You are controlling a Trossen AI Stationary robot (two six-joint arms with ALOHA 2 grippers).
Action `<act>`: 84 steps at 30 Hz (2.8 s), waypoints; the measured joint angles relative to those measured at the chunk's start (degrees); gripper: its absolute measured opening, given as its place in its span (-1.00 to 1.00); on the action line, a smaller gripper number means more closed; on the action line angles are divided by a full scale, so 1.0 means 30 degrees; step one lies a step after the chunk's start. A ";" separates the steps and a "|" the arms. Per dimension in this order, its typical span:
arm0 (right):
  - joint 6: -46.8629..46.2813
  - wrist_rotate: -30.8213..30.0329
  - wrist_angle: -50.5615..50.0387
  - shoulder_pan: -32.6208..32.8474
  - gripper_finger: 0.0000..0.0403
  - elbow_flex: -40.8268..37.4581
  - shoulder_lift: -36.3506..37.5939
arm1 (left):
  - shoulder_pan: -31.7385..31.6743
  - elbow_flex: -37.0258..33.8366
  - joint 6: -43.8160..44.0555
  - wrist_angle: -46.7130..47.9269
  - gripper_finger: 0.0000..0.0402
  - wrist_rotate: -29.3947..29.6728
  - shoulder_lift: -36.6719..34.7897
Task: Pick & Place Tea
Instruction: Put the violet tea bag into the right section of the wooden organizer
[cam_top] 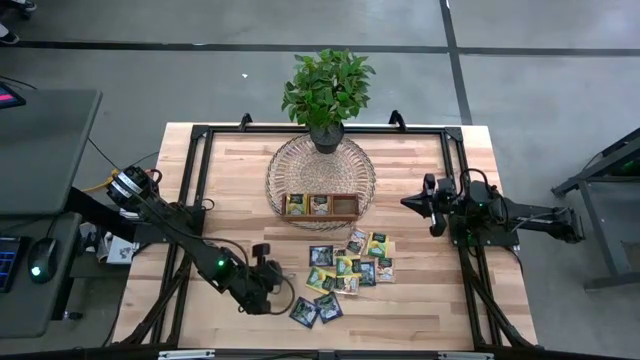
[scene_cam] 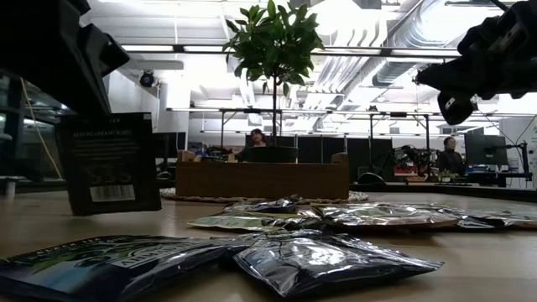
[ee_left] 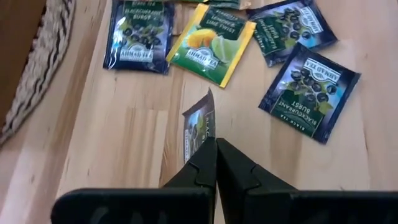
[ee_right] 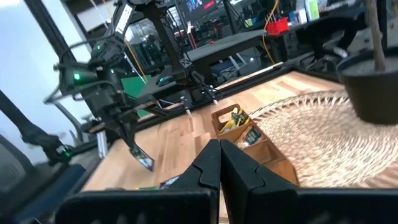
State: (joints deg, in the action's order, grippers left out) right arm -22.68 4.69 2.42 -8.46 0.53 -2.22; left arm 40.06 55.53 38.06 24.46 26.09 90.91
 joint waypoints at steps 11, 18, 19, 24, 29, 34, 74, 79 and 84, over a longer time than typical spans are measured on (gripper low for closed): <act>-0.3829 0.0001 0.0146 -0.0002 -1.00 0.0001 0.0000 | -0.1852 0.0007 0.5356 -0.0205 -1.00 -0.0246 -0.0007; -0.4426 0.0706 0.0126 0.0005 -1.00 0.0000 0.0000 | -0.3287 0.0007 0.9320 -0.0417 -1.00 -0.0852 -0.0007; -0.4353 0.0813 0.0124 0.0043 -1.00 0.0001 -0.0007 | -0.3500 0.0007 0.9916 -0.0602 -1.00 -0.0847 -0.0007; -0.2951 0.0036 0.0030 0.0938 -1.00 0.0001 -0.0158 | -0.4427 0.0007 1.1952 -0.2730 -1.00 -0.0407 -0.0007; -0.1683 -0.2249 -0.0080 0.2503 -1.00 -0.0004 -0.1492 | -0.5234 0.0022 1.3990 -0.4064 -1.00 0.0684 -0.0007; -0.0931 -0.4922 0.0368 0.4519 -1.00 0.0001 -0.4004 | -0.5915 0.0022 1.5580 -0.4178 -1.00 0.1814 -0.0007; 0.0752 -1.4378 0.5226 1.1677 -1.00 1.8755 -3.5998 | -0.6493 0.0017 1.9462 -0.4681 -1.00 0.6135 0.0284; 0.1638 -1.6105 0.4113 1.1706 -1.00 2.0763 -3.6632 | -0.6486 0.0015 1.9406 -0.4527 -1.00 0.5887 0.0291; 0.2187 -1.7325 0.2964 1.1551 -1.00 2.1297 -3.6639 | -0.6486 0.0015 1.9012 -0.4550 -1.00 0.5476 0.0291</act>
State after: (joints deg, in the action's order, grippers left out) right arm -16.11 -47.28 11.31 26.19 64.42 -112.14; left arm 20.60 55.57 95.09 10.81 42.51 91.79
